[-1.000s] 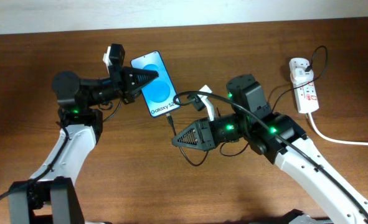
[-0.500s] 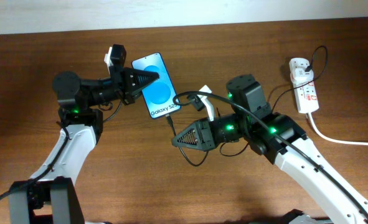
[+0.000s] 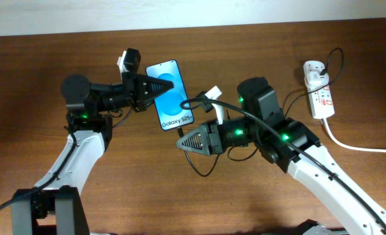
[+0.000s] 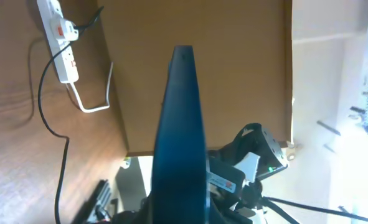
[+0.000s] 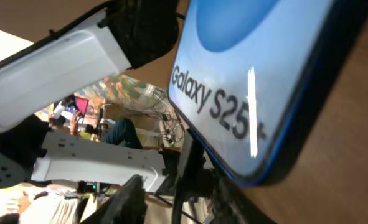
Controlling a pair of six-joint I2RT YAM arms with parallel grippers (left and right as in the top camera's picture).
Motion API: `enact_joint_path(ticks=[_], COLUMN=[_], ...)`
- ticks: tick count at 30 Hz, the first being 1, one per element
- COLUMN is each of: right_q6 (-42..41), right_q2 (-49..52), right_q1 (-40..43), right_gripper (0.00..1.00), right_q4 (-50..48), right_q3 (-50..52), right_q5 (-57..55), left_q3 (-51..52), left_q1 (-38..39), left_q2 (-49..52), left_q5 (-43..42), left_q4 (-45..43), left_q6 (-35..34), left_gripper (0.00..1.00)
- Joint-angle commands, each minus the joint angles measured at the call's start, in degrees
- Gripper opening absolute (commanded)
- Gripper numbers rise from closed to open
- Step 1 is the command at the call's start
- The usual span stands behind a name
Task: Plug charger to phone and switch on socket
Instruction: 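Push the USB-C plug up into the phone's bottom port with right gripper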
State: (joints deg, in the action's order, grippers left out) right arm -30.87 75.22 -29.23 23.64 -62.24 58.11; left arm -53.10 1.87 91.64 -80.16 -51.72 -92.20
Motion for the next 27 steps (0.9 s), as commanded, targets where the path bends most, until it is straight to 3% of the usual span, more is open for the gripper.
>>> enact_joint_path(ticks=[1, 4, 7, 10, 13, 18, 22, 27], right_q6=[4.55, 9.31, 11.21, 12.17, 12.24, 10.71, 10.43, 10.43], right_q2=[-0.46, -3.41, -8.63, -11.69, -12.37, -8.68, -5.46, -2.43], right_q1=[0.0, 0.0, 0.0, -0.44, -6.34, -18.05, -22.8, -24.06], right_gripper=[0.52, 0.71, 0.8, 0.8, 0.79, 0.74, 0.6, 0.37], right_q4=[1.77, 2.58, 3.56, 5.86, 8.24, 9.33, 8.31, 5.66], right_q3=[-0.07, -0.13, -0.24, -0.24, -0.22, -0.22, -0.22, -0.22], right_q5=[-0.07, -2.84, -17.0, -28.65, -42.29, -63.89, -70.53, -70.86], left_q3=[-0.83, -0.83, -0.83, -0.83, -0.83, -0.83, -0.83, -0.83], left_q1=[-0.15, -0.15, -0.15, -0.15, -0.15, -0.15, -0.15, -0.13], left_q2=[-0.02, -0.02, -0.02, -0.02, -0.02, -0.02, -0.02, -0.02], left_q5=[1.14, 1.97, 1.95, 1.95, 1.95, 1.92, 1.9, 0.68], left_q4=[-0.48, -0.46, -0.48, -0.48, -0.48, -0.46, -0.46, -0.46], left_q6=[7.78, 11.93, 12.22, 12.22, 12.22, 12.2, 12.2, 12.22], left_gripper=[0.0, 0.0, 0.0, 0.0, 0.0, 0.0, 0.0, 0.0])
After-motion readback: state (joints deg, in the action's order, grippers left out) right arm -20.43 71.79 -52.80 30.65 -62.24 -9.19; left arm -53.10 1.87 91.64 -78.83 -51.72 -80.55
